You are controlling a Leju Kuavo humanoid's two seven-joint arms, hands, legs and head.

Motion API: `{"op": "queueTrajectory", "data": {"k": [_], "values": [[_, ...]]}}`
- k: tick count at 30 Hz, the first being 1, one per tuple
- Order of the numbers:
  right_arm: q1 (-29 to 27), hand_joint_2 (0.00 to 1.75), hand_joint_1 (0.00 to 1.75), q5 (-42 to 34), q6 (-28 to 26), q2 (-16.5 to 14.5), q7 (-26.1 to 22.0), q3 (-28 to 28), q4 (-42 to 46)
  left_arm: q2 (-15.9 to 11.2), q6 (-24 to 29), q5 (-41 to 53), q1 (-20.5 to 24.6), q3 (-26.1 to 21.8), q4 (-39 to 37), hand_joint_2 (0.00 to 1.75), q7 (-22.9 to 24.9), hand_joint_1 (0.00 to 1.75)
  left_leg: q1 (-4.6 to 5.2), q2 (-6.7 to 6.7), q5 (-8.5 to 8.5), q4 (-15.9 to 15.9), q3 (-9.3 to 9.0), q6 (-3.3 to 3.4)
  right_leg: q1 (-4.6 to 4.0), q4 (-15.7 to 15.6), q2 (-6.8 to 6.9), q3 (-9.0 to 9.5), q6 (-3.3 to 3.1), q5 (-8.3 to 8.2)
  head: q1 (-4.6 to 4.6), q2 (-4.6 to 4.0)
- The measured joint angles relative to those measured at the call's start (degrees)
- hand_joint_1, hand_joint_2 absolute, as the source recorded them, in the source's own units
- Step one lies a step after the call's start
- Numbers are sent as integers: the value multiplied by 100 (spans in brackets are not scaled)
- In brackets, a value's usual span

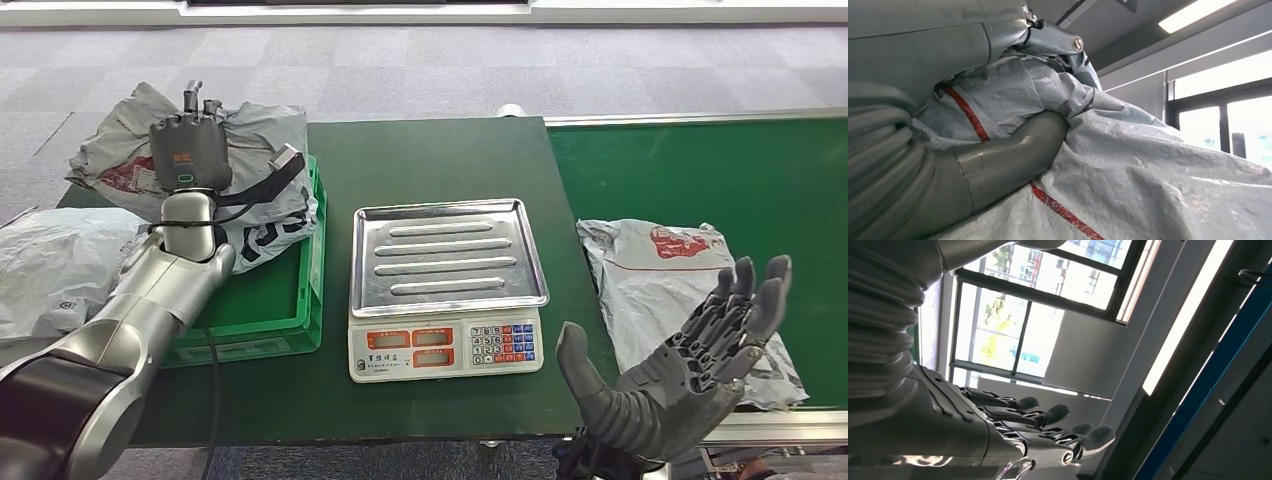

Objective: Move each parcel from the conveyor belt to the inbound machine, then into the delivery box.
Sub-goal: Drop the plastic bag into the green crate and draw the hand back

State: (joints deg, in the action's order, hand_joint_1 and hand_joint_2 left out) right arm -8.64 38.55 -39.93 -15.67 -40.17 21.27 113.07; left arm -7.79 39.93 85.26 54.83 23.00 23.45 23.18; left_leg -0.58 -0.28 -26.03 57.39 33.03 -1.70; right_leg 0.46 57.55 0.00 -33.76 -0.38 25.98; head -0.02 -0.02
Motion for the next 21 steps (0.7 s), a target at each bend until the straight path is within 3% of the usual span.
{"op": "queueTrajectory", "data": {"k": [10,12,14,16,19,21], "values": [[2,175,0,-27,0,0,0,2,-15,-65,-75,0,42,-39,-158,175,-3,175,0,2,0,0,1,0,0,1,0,0,0,0,0,1],[3,175,0,-35,0,0,0,2,-27,-95,-153,0,43,-73,-195,175,-11,97,0,2,0,0,1,0,0,0,0,0,0,0,0,2],[3,175,0,-27,0,0,0,2,-35,-113,-278,0,43,-119,-241,87,-13,10,0,2,0,0,2,0,0,0,2,1,0,0,1,2],[3,175,0,14,0,0,0,1,-45,-122,-444,-1,39,-193,-292,0,13,0,-1,4,0,0,2,0,0,0,3,1,0,0,1,2],[5,175,0,114,0,-2,0,2,-76,-122,-499,-114,8,-399,-346,0,-123,0,-1,5,0,0,2,0,0,0,2,0,0,0,0,2],[12,175,0,163,0,-2,0,1,-126,-92,-412,-610,-46,-706,-334,0,-710,0,0,5,0,0,2,0,0,0,2,0,0,0,0,2]]}}
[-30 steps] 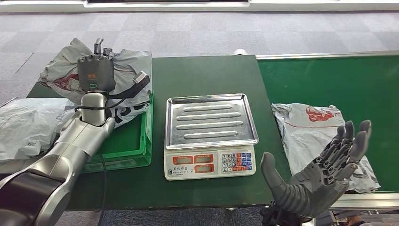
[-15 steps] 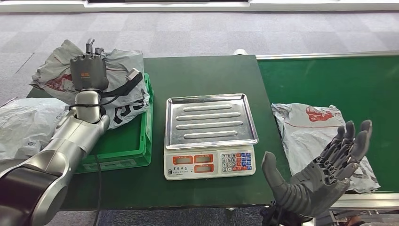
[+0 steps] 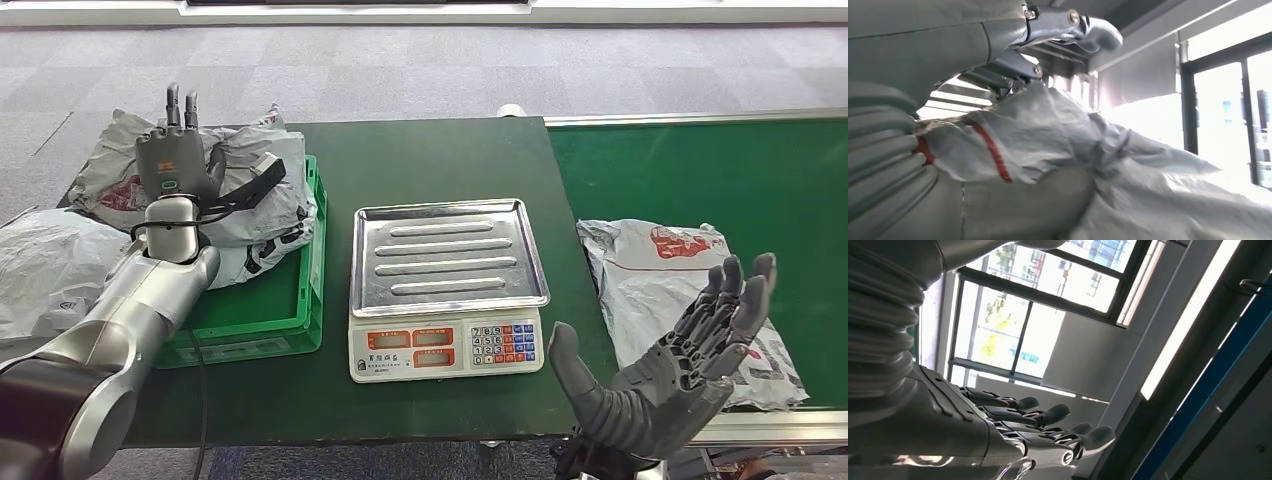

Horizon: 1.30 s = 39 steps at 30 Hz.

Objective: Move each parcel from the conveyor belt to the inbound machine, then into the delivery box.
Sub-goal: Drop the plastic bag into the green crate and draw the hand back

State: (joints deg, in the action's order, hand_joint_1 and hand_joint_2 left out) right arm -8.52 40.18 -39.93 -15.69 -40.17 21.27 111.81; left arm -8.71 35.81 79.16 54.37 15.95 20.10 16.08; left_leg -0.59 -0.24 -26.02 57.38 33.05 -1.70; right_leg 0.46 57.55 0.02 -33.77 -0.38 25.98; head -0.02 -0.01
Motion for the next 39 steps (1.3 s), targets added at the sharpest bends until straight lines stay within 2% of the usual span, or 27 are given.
{"op": "queueTrajectory", "data": {"k": [3,5,7,9,13,16,20,22,24,29,33,37,39], "values": [[25,175,0,38,0,1,2,-7,-144,124,-55,-1426,-141,-804,105,0,-1387,0,0,-1,0,0,0,0,0,0,-1,-1,0,0,1,0],[39,87,0,44,0,2,2,-14,-226,203,-111,-1901,-225,-1269,169,0,-1814,0,0,-2,0,0,0,0,0,0,-1,-2,0,0,2,0],[51,87,0,57,0,2,3,-19,-295,262,-193,-2177,-289,-1604,226,0,-2065,0,0,-2,0,0,1,0,0,0,-1,-2,0,0,2,-1],[60,175,0,87,0,2,3,-21,-351,317,-264,-2570,-353,-1865,292,0,-2412,0,1,-1,0,0,1,0,1,-1,0,-1,0,0,2,1],[68,175,0,270,0,1,6,-50,-458,560,-194,-3674,-630,-2550,561,0,-3542,0,1,1,0,0,1,0,1,-1,2,-1,0,0,2,1],[72,175,0,331,0,-1,7,-74,-527,728,-175,-3956,-816,-2920,718,0,-3873,0,1,2,-1,0,2,0,2,-1,4,-2,1,1,2,0],[60,175,0,637,0,-14,8,-141,-607,1041,-273,-4716,-1175,-3166,1179,0,-4500,0,5,2,-2,1,0,3,6,-2,3,-1,2,1,1,-1],[37,87,0,1035,0,-31,77,-233,-618,1271,-411,-5177,-1598,-3129,1733,0,-4600,0,8,2,-6,1,-2,7,10,-3,3,1,5,3,2,0],[5,0,0,1624,-1,-44,361,-373,-611,1509,-573,-5658,-2186,-2949,2497,0,-4540,0,10,-1,-14,1,-3,13,12,-5,0,2,8,6,2,0],[14,0,0,3261,-1,23,1989,-824,-711,1874,-1128,-7087,-3623,-2171,4340,0,-4678,0,12,-8,-28,1,0,24,12,-16,-2,3,20,14,2,-1],[44,0,0,3659,18,254,2532,-1109,-865,1925,-1317,-7317,-4187,-1741,5115,0,-4657,0,12,-3,-33,2,1,34,12,-19,9,6,28,19,2,0],[-25,175,0,4170,657,764,3386,-1286,-1142,1955,-1671,-7107,-4309,-1439,5301,0,-4414,0,12,3,-34,2,-1,39,10,-21,18,16,30,18,2,0],[20,175,0,4386,1042,1108,3648,-1396,-1406,1984,-1962,-7068,-4331,-1339,5280,0,-4275,0,18,1,-34,2,1,45,11,-21,15,16,36,14,2,-1]]}}
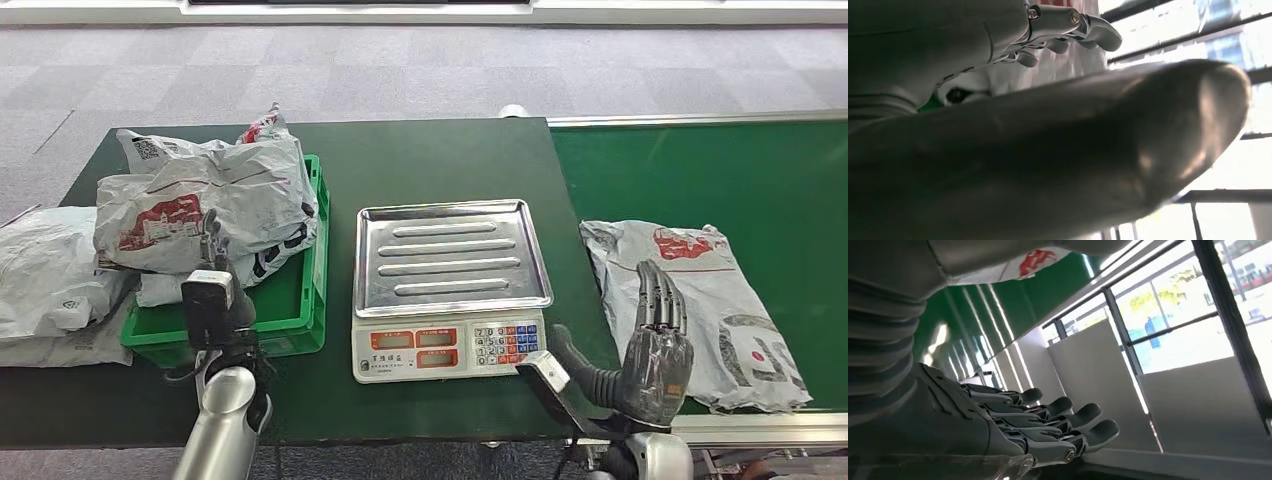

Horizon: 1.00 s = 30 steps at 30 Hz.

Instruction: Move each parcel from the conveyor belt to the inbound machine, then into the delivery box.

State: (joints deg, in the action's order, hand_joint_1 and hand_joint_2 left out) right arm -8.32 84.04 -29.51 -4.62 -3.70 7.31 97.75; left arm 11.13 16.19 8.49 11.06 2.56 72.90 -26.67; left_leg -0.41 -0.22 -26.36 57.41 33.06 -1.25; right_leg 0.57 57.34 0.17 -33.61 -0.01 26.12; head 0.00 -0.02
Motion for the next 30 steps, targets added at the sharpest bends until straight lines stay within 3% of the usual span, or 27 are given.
{"op": "queueTrajectory", "data": {"k": [11,22,30], "values": [[955,175,0,585,1307,1145,925,-326,-1682,159,-606,529,-175,57,-70,0,313,0,20,-7,6,6,-1,13,7,-1,-6,0,15,-11,1,2],[1581,175,0,595,1439,1700,894,-397,-2708,209,-716,694,-370,57,76,0,360,0,20,-5,4,6,3,16,8,-2,-5,-3,16,-10,1,1],[3227,175,0,592,1201,2154,958,-571,-4940,201,-768,765,-538,48,159,0,378,0,27,-6,22,8,8,43,30,-2,-6,-10,41,-28,0,1]]}}
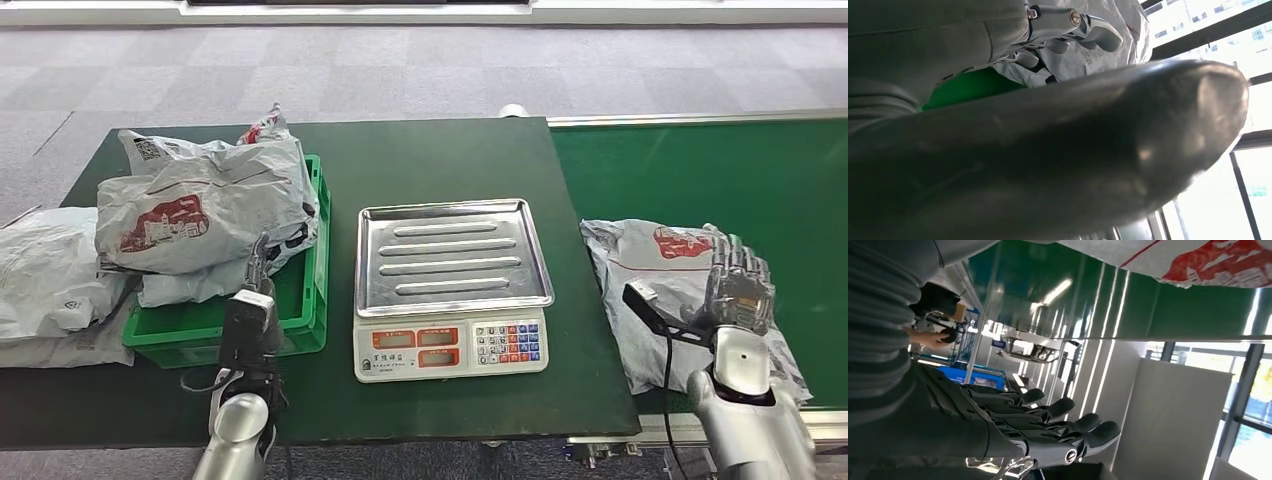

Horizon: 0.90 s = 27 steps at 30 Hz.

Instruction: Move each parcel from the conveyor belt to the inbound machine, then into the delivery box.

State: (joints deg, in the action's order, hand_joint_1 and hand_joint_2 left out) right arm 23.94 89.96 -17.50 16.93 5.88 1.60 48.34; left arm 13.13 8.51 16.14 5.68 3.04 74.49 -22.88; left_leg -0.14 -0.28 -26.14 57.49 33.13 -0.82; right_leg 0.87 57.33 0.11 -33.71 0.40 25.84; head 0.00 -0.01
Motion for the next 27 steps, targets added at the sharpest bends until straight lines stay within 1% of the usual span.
{"op": "queueTrajectory", "data": {"k": [4,7,11,16,22,25,27], "values": [[704,175,0,-2,3,172,43,0,-950,-10,-39,17,-32,0,-14,0,3,0,1,12,5,4,6,7,1,0,14,1,4,-2,0,0],[994,175,0,-68,146,239,89,-10,-1420,-16,-60,17,-42,0,-26,0,20,0,2,14,5,5,10,7,1,0,16,0,4,-2,1,0],[1285,175,0,-230,316,274,-10,-119,-2004,-37,-65,15,-62,-9,-64,0,37,0,3,15,5,5,16,8,1,0,17,-4,4,-2,0,0],[1395,175,0,-275,326,252,-25,-189,-2384,-52,-69,13,-74,-11,-97,0,38,0,2,25,5,5,19,8,1,0,28,-4,4,-2,0,0],[1454,175,0,-327,328,215,-78,-262,-2600,-58,-69,10,-75,-12,-124,0,39,0,2,27,5,5,20,8,1,0,32,-4,4,-2,0,-1],[1455,175,0,-440,330,139,-215,-332,-2670,-63,-58,10,-75,-14,-139,0,36,0,2,27,5,5,21,8,0,0,32,-4,4,-2,0,-1],[1429,175,0,-516,334,31,-239,-386,-2711,-68,-26,10,-76,-15,-157,0,28,0,1,26,5,5,20,8,0,0,31,-4,4,-2,0,0]]}}
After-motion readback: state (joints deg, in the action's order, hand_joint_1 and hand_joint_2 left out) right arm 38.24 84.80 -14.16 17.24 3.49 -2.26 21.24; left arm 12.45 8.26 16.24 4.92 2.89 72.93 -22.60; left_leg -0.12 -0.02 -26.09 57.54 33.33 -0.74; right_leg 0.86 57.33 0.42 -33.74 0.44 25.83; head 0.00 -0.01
